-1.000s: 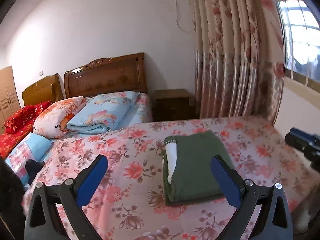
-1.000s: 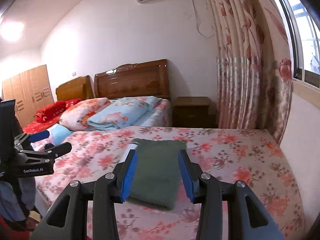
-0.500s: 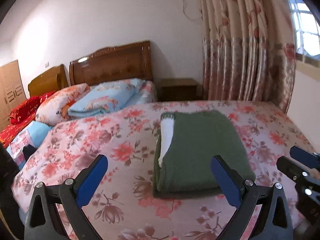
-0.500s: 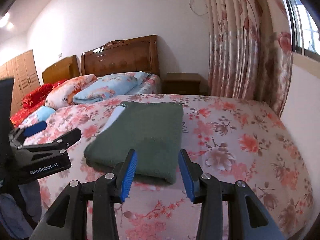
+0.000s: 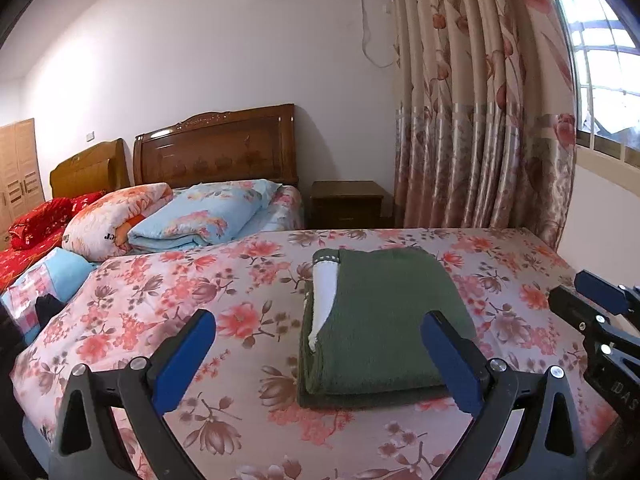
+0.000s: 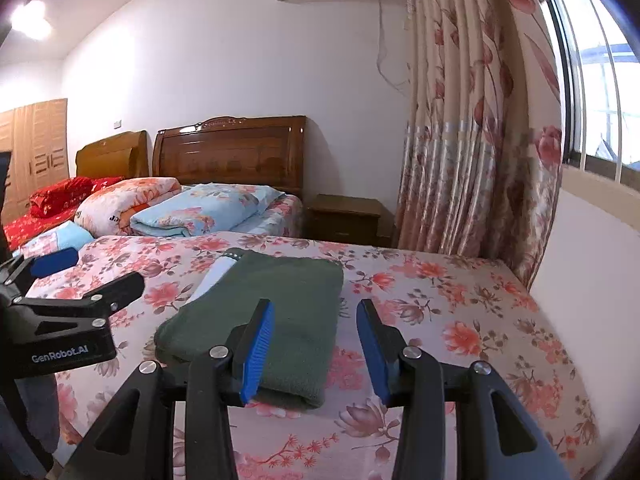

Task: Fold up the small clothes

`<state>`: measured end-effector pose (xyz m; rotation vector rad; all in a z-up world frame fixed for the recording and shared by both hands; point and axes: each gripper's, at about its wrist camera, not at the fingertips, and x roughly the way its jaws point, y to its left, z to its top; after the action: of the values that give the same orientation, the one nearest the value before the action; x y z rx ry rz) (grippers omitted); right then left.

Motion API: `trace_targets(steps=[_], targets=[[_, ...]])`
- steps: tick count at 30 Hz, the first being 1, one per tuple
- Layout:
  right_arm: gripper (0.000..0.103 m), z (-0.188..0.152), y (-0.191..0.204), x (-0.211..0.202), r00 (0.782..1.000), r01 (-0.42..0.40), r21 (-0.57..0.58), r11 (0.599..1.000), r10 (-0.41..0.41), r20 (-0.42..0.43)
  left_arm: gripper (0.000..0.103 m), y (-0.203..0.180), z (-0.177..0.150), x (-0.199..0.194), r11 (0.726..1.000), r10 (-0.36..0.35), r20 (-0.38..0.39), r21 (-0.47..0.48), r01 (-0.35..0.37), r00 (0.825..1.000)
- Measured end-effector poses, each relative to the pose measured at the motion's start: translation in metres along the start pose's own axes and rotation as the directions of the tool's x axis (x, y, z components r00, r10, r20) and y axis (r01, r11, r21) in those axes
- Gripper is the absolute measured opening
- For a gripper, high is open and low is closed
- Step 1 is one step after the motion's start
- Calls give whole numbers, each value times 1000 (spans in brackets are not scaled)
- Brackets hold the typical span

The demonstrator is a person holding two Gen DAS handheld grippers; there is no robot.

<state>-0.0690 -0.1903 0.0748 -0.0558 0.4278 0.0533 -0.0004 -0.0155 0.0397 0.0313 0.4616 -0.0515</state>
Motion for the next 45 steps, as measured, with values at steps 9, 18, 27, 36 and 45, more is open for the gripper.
trace_targets(steps=[9,18,27,36,45], targets=[[44,-5,-3,7,1000,-5,11,1000,5,-30,103,-3,-2,-2,999,40,15,21,-40,999],[44,-7,-5,12,999,-3,17,1000,4,-40,103,-6,-5,1,999,25,1,27,-25,1000],[44,-8,-2,14,999,-7,11,1000,7,-48,103,-10,-6,2,999,18,-4,36,-18,1000],[44,-9,-3,16,999,-8,11,1000,9,-49,103,-11,-6,4,999,18,-5,35,-17,1000],[44,-9,-2,18,999,-12,10,1000,12,-49,103,-9,-2,8,999,8,-1,44,-8,1000]])
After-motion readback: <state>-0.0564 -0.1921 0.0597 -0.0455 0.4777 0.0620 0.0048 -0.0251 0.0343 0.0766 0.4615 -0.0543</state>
